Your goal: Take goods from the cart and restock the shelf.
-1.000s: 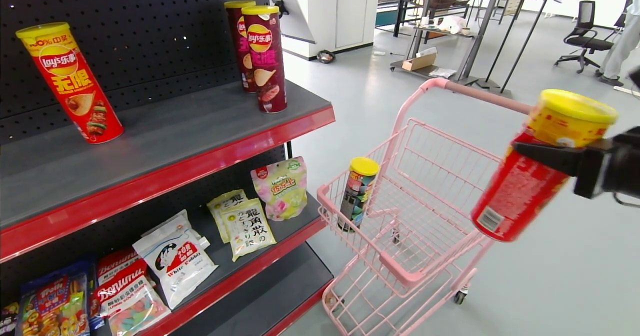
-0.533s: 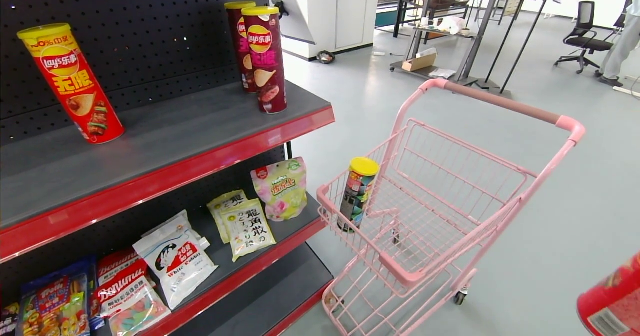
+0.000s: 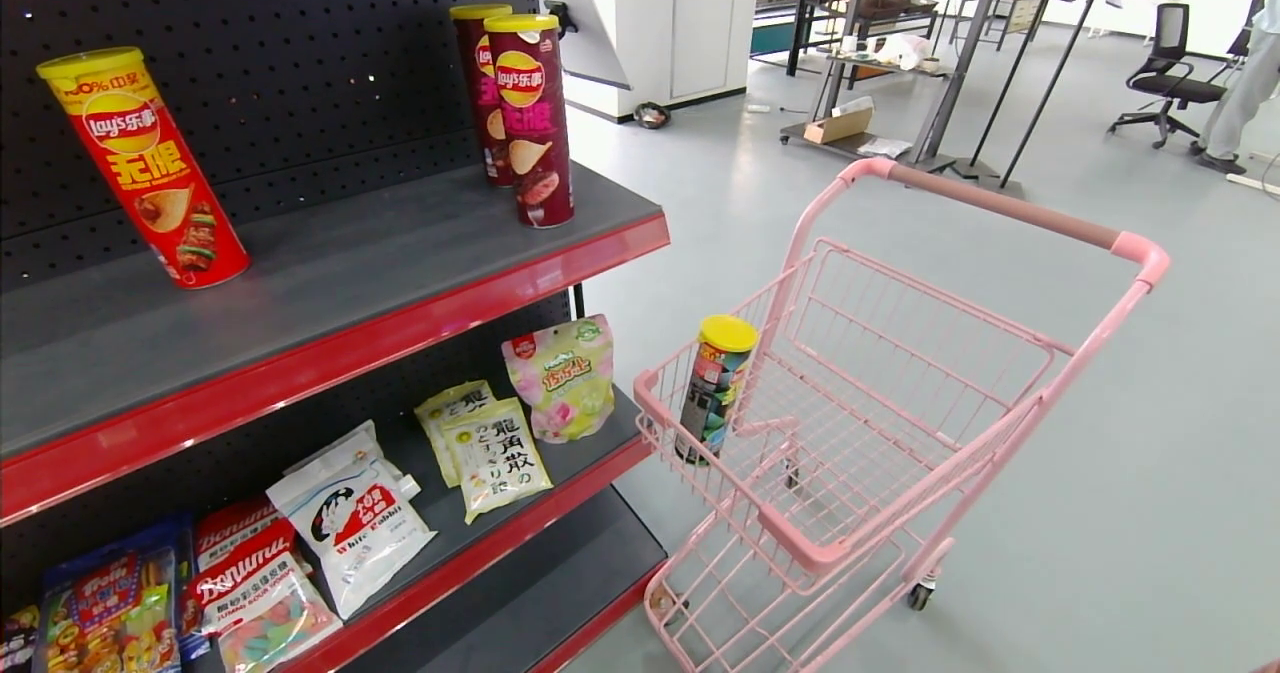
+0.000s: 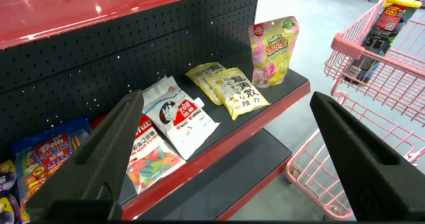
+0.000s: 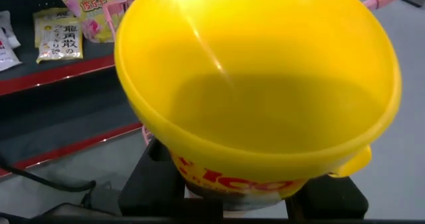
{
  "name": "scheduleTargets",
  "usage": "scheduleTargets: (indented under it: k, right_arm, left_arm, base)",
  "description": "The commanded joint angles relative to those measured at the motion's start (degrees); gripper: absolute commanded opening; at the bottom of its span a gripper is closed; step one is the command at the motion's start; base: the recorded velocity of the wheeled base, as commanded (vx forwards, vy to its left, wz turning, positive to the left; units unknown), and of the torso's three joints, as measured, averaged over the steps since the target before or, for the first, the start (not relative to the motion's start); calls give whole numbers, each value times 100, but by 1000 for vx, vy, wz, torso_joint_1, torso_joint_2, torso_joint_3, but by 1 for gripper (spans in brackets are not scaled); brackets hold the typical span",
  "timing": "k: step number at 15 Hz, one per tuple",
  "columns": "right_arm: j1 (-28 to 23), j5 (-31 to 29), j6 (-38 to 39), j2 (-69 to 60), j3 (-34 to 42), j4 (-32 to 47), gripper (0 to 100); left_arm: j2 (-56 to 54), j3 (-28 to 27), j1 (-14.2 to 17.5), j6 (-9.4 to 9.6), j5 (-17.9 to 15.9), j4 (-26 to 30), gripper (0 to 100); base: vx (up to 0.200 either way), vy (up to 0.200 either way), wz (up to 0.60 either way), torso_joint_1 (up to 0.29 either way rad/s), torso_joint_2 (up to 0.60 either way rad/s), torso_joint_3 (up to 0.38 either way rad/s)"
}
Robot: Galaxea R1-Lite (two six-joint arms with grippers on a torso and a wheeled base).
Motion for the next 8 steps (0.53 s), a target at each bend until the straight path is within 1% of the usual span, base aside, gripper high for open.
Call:
scheduleTargets:
  k: [1,4,6,8]
  right_arm:
    - [-4,-7,-3,-35,-11,-3,0]
    - [-4,-77,-21,-44,24,-3,0]
    - [-4,-86,-21,-53,42,-3,0]
    - [-4,-86,-21,-44,42,-3,0]
  left_arm:
    - [5,0,-2,0,1,0,100]
    - [5,0,-2,0,1,0,100]
    - [5,0,-2,0,1,-9,100]
    - [5,0,-2,0,1,0,100]
  base:
    - [0,0,0,0,0,0]
    - [0,0,0,0,0,0]
    - [0,0,0,124,-354,-220]
    - [0,0,0,188,-515,-329]
